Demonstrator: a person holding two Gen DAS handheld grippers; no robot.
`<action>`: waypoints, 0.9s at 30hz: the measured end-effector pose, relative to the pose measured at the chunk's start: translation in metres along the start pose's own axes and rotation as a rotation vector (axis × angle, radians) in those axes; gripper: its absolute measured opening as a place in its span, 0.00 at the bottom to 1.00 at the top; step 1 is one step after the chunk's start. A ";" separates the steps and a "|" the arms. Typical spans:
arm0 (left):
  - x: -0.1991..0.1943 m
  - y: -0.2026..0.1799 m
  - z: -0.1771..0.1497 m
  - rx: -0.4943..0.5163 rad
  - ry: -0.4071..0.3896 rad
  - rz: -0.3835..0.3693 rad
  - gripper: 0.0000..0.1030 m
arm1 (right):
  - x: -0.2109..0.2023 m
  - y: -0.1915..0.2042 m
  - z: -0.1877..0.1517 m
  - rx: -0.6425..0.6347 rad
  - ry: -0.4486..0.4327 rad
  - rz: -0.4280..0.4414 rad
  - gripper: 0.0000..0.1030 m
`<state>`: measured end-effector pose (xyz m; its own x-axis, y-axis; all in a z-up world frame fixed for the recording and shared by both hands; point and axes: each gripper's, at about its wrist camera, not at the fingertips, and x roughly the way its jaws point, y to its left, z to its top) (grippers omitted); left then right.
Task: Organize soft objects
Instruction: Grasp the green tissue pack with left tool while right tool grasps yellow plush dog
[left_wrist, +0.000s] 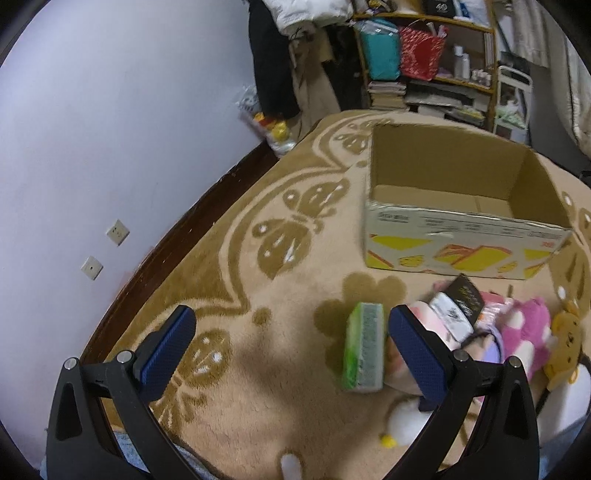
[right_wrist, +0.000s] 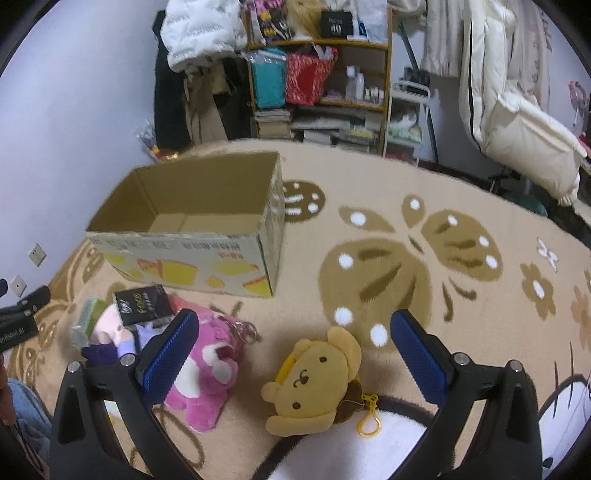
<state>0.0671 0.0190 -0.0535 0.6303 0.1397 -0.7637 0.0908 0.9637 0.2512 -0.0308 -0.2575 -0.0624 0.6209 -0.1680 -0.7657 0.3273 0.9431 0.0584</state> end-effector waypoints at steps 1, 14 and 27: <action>0.006 0.000 0.001 -0.008 0.016 -0.004 1.00 | 0.005 -0.001 0.000 0.002 0.015 -0.002 1.00; 0.061 -0.017 0.004 0.005 0.171 -0.010 1.00 | 0.064 0.003 -0.010 -0.056 0.219 -0.064 1.00; 0.081 -0.013 0.005 -0.077 0.234 -0.102 1.00 | 0.100 -0.013 -0.024 0.016 0.399 -0.101 0.98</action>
<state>0.1203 0.0168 -0.1156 0.4246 0.0813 -0.9017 0.0802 0.9887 0.1268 0.0097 -0.2794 -0.1554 0.2608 -0.1319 -0.9563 0.3850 0.9226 -0.0222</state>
